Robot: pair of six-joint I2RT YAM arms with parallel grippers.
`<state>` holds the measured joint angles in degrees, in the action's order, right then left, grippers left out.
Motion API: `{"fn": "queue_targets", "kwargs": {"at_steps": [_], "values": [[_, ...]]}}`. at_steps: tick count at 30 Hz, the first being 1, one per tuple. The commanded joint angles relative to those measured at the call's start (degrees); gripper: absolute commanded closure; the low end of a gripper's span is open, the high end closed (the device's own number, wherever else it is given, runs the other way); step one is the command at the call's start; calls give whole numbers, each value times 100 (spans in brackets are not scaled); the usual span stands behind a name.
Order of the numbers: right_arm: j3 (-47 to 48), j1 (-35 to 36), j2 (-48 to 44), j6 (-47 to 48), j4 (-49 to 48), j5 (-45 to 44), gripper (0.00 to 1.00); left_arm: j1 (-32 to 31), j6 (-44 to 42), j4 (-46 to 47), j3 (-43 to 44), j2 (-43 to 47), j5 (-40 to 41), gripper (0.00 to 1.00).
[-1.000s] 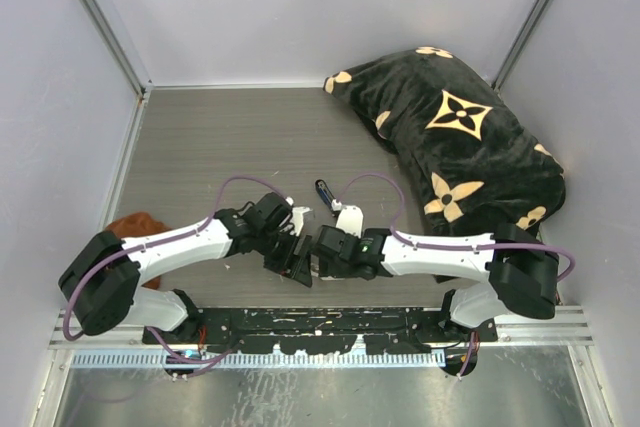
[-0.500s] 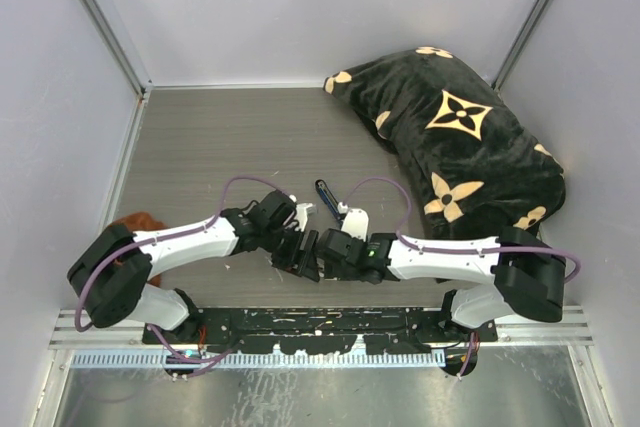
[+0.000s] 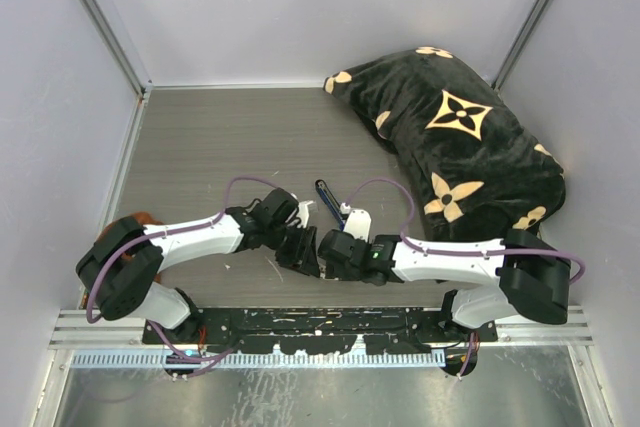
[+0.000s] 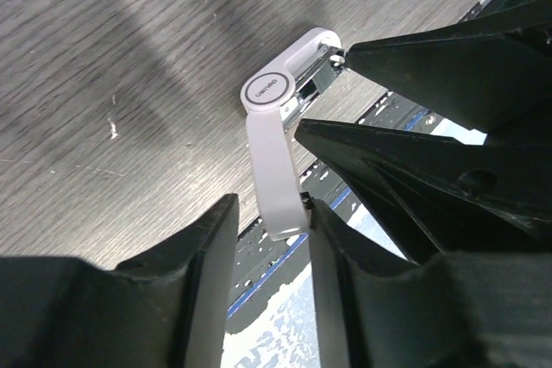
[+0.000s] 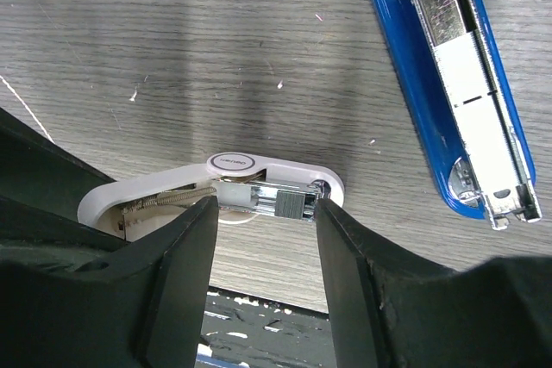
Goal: Load the staples into the stapler
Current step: Adjust the staple in the stapler.
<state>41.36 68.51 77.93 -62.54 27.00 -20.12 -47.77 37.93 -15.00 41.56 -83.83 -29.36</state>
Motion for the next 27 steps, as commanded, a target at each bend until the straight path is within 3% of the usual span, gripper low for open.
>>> {"fn": "queue_targets", "kwargs": {"at_steps": [1,8,20,27], "values": [[-73,4,-222,-75,35,-137,45,26,4,353,212,-33,-94,65],[12,-86,-493,-54,562,-433,45,31,52,466,181,-11,-192,78],[-44,-186,-699,-150,955,-538,45,24,-72,229,240,72,-31,92],[63,-196,-967,-99,679,-430,50,26,-76,198,234,76,16,93]]}}
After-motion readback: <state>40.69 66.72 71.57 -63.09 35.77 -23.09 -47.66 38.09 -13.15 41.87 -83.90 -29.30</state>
